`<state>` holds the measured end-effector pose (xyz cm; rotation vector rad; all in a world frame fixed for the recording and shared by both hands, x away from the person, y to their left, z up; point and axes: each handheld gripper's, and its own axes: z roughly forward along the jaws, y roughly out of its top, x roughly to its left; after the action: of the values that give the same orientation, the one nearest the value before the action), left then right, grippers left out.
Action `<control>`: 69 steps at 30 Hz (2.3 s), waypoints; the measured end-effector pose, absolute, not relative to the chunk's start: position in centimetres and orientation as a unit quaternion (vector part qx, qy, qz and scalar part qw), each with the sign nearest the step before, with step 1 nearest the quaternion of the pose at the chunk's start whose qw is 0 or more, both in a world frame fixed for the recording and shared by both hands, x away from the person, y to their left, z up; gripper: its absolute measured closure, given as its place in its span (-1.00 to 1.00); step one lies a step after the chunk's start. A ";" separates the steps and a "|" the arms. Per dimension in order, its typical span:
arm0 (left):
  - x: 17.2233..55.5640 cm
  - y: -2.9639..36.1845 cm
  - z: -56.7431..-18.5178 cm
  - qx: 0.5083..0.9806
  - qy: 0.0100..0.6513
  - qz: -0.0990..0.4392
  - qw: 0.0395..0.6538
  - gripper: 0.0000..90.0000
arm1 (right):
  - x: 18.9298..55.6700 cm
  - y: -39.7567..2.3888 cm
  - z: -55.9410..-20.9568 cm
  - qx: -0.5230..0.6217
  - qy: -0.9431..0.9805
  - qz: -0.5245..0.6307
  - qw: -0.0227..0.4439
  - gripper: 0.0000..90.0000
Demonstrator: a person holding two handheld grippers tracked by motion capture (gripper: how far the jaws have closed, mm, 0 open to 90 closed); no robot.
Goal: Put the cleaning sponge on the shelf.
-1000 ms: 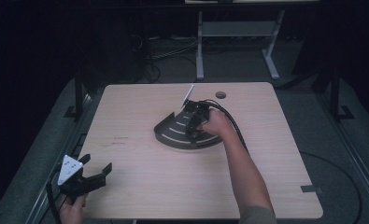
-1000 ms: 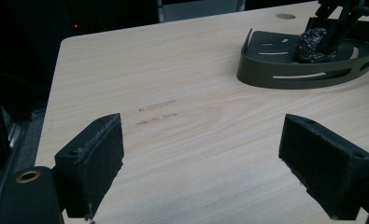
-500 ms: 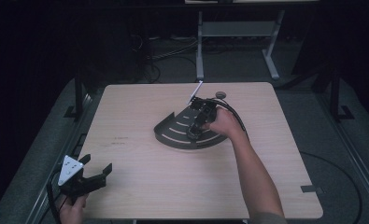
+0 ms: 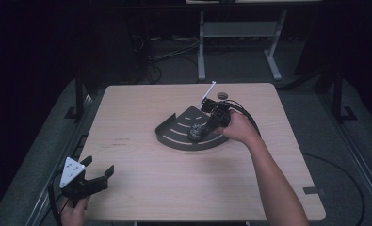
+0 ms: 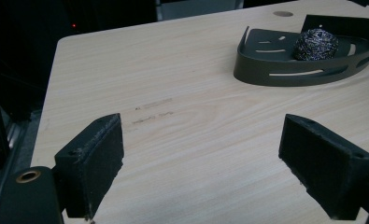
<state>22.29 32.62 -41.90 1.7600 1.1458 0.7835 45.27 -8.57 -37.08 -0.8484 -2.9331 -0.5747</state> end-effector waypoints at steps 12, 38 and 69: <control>22.3 32.6 -41.9 0.708 0.459 0.315 0.435 -0.71 | 43.5 -10.5 -36.7 -0.283 -0.940 -0.192 0.018 -0.61; 22.3 32.5 -41.9 0.710 0.456 0.313 0.436 -0.71 | 40.4 -13.3 -37.5 -0.291 -0.936 -0.198 0.015 -0.62; 22.3 32.3 -42.0 0.713 0.452 0.311 0.436 -0.71 | 36.7 -17.6 -39.5 -0.315 -0.927 -0.203 0.012 -0.62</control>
<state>22.25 32.27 -41.98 1.7749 1.1262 0.7750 36.66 -17.64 -39.48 -0.9835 -2.8907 -0.6324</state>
